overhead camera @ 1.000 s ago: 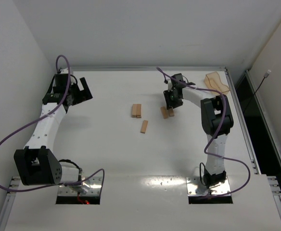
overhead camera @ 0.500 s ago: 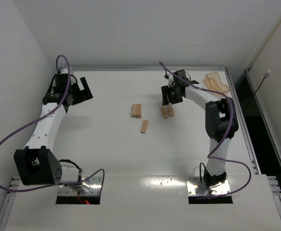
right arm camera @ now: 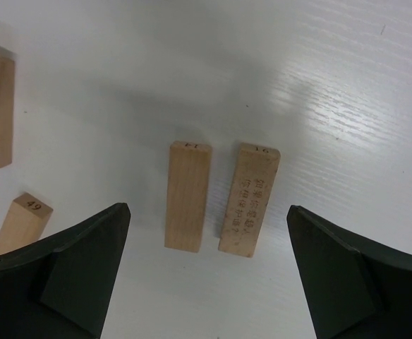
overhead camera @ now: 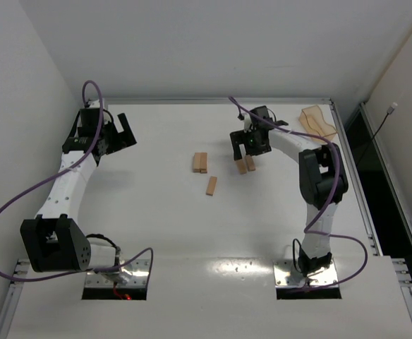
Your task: Build the wood block tower
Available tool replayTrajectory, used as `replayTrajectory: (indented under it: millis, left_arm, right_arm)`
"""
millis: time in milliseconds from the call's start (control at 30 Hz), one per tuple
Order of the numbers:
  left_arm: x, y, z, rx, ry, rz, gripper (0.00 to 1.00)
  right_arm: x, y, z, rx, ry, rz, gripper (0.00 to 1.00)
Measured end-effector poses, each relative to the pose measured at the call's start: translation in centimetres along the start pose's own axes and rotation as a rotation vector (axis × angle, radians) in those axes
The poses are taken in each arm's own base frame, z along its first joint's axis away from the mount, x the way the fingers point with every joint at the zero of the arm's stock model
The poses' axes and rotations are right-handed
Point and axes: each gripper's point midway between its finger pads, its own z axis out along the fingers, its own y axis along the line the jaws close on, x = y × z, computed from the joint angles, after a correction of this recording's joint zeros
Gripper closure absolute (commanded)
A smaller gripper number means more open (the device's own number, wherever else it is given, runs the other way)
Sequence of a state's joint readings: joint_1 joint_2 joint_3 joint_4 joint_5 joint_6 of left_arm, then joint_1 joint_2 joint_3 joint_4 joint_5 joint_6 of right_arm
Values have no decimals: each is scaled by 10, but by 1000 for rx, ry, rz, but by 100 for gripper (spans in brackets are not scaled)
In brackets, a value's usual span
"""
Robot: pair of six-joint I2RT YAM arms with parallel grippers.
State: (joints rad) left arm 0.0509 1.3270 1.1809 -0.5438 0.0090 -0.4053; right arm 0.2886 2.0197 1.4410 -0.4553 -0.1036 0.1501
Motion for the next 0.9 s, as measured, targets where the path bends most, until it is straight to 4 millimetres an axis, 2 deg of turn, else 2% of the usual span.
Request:
replayTrajectory:
  millis: [333,767,900]
  left_arm:
    - [0,0,0,0,0,0,1]
    - [0,0,0,2,1,0,1]
    - [1,0,0,2,1,0,1]
  right_arm:
    - [41,-7,7,43,100,13,8]
    - [47,-5,19,64,126,7,8]
    - [47,-5,20,80,126,11,14]
